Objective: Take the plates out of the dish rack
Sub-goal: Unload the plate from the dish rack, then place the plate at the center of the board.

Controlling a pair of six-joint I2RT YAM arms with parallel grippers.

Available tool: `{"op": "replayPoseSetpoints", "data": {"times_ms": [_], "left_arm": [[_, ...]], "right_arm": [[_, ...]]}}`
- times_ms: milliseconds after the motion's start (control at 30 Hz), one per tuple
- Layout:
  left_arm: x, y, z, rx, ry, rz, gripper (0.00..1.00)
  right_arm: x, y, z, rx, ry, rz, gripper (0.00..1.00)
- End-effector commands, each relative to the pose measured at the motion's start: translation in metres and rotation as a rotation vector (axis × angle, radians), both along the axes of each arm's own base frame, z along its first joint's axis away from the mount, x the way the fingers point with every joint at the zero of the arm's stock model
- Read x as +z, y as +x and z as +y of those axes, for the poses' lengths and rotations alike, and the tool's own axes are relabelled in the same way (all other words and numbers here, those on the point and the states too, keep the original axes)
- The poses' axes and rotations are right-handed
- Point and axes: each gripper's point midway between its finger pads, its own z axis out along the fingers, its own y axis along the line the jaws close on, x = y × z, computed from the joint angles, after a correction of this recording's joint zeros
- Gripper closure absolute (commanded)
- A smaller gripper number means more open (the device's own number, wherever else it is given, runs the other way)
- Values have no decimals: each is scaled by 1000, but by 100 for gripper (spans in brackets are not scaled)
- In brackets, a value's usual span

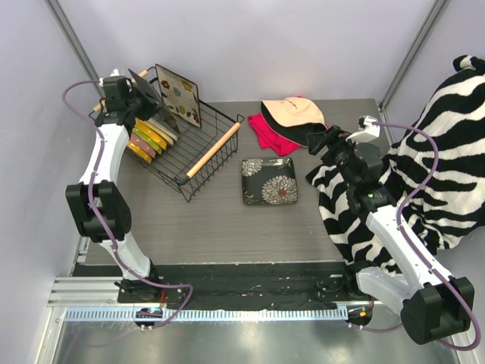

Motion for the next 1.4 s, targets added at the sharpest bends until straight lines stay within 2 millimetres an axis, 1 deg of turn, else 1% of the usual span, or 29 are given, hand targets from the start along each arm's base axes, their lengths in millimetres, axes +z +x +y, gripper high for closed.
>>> {"op": "replayPoseSetpoints", "data": {"times_ms": [0,67,100,167,200,267,300,333,400,433,467,500,533,567,600,633,667,700,733,833,867,900,933,1067,1100,1167,1200,1333,1367], "left_arm": [[164,-25,-4,-33,65,-457,100],[174,-33,-6,-41,73,-480,100],[185,-41,-6,-43,81,-501,100],[194,-49,-8,-45,99,-520,100],[202,-58,-9,-44,110,-534,100],[209,-67,-13,-57,129,-547,100],[209,-72,-15,-63,135,-541,100],[218,-82,-20,-73,142,-561,100],[217,-92,-28,-104,174,-564,100],[222,-103,-42,-144,186,-579,100],[219,-108,-44,-164,210,-576,100],[213,-116,-60,-223,240,-566,100],[215,-131,-76,-273,259,-582,100],[211,-137,-83,-297,284,-582,100],[194,-142,-88,-333,341,-551,100],[197,-157,-100,-369,362,-573,100],[184,-163,-105,-396,382,-545,100],[181,-171,-113,-435,422,-558,100],[183,-181,-115,-449,437,-573,100],[169,-194,-123,-510,496,-578,100],[171,-202,-123,-518,511,-596,100],[165,-205,-127,-540,522,-594,100],[163,-207,-127,-552,549,-603,100],[164,-216,-133,-582,592,-640,100],[164,-220,-140,-602,595,-649,100],[163,-225,-148,-633,617,-666,100],[164,-231,-157,-657,622,-683,100],[164,-242,-178,-689,682,-716,100],[165,-249,-188,-720,698,-737,100]], "right_arm": [[22,-4,-1,4,20,-65,19],[24,-6,0,7,22,-68,19],[25,-6,-1,8,23,-68,19],[26,-7,0,13,22,-69,19],[26,-8,0,14,23,-69,19],[29,-9,0,17,24,-74,19],[28,-10,1,22,23,-71,19],[30,-10,2,25,24,-75,19],[33,-11,1,24,27,-82,19],[34,-14,7,61,33,-81,19],[35,-14,10,72,36,-80,19],[36,-14,12,81,40,-84,19],[37,-15,15,104,49,-83,19],[40,-16,19,119,63,-84,19],[41,-16,22,133,73,-84,19],[43,-18,27,165,81,-84,19],[47,-19,30,180,106,-92,19],[48,-19,34,200,117,-92,18],[50,-22,41,239,128,-96,18],[56,-24,51,298,160,-105,17],[59,-25,53,307,174,-113,17],[59,-25,55,315,181,-111,17],[60,-25,57,322,185,-114,17],[62,-24,60,330,194,-115,17],[63,-24,61,333,199,-113,17],[64,-25,63,344,210,-112,16],[65,-26,66,361,214,-112,16],[68,-30,74,411,237,-101,15],[66,-30,76,419,235,-90,14]]}}
